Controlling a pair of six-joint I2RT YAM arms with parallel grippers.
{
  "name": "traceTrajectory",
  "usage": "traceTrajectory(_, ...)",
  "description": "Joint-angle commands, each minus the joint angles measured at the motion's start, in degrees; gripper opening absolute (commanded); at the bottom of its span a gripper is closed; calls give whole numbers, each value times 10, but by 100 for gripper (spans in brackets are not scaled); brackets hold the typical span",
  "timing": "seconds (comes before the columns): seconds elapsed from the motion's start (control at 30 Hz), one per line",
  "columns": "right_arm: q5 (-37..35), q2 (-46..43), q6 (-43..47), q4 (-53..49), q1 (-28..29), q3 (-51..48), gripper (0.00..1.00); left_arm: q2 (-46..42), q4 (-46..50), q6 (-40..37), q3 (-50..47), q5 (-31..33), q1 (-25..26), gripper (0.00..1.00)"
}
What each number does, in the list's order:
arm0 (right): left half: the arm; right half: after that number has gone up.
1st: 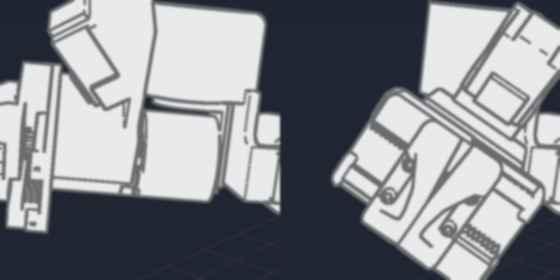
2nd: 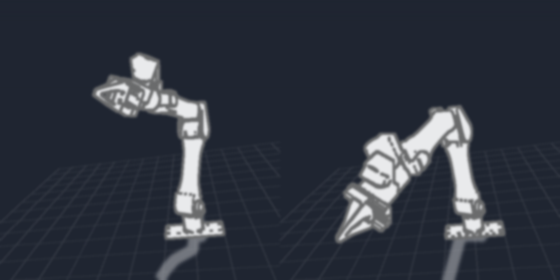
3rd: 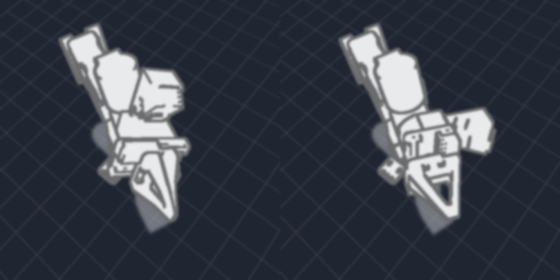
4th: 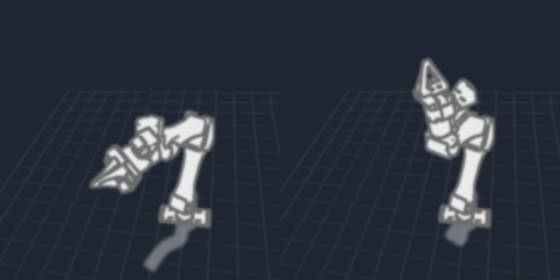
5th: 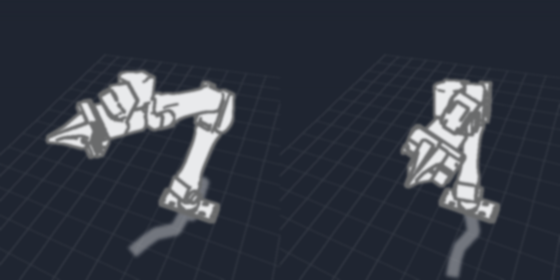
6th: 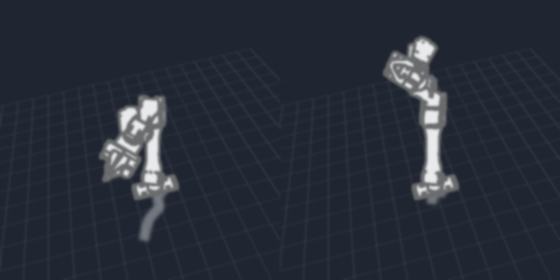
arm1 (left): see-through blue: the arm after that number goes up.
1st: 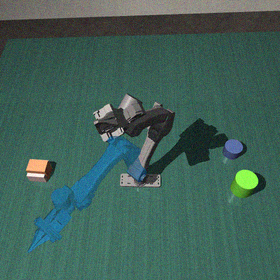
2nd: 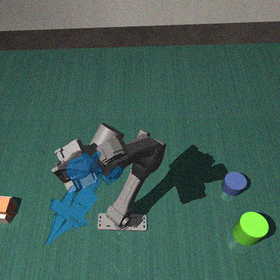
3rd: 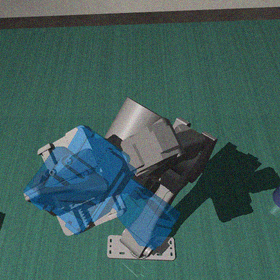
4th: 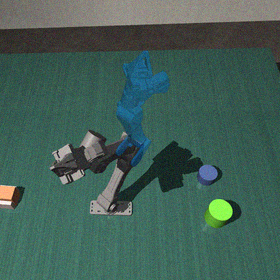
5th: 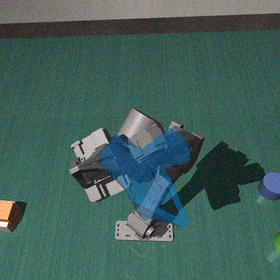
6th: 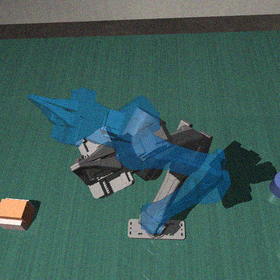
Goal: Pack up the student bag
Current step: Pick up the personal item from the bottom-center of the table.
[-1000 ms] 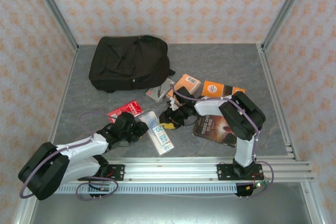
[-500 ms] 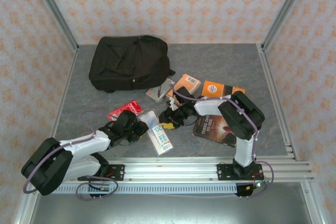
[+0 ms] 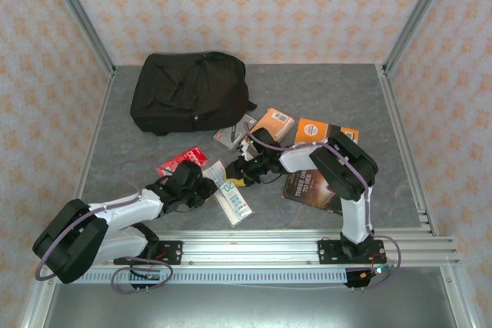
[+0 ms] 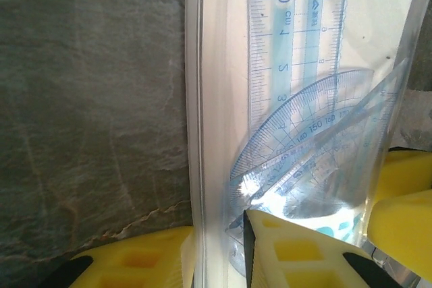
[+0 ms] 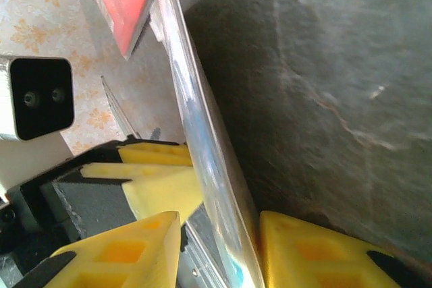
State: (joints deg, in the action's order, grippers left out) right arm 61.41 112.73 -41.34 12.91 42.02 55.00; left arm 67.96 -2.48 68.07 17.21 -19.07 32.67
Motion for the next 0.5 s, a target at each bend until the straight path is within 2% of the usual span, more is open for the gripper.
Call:
traceTrajectory(0.0, 7, 24, -3, 36, 23, 10, 33, 26, -96, 1, 2, 6, 20, 26)
traceTrajectory(0.13, -8, 28, 17, 6, 29, 20, 26, 4, -74, -6, 6, 12, 20, 27)
traceTrajectory(0.27, -40, 20, 65, -70, 29, 35, 8, -32, -18, -25, 23, 23, 20, 30)
traceTrajectory(0.37, -56, -16, 76, -82, 15, 22, 0, -77, 60, -53, 57, 36, 20, 43)
traceTrajectory(0.47, -66, -66, 79, -87, -7, 1, 0, -124, 169, -97, 112, 60, 19, 58)
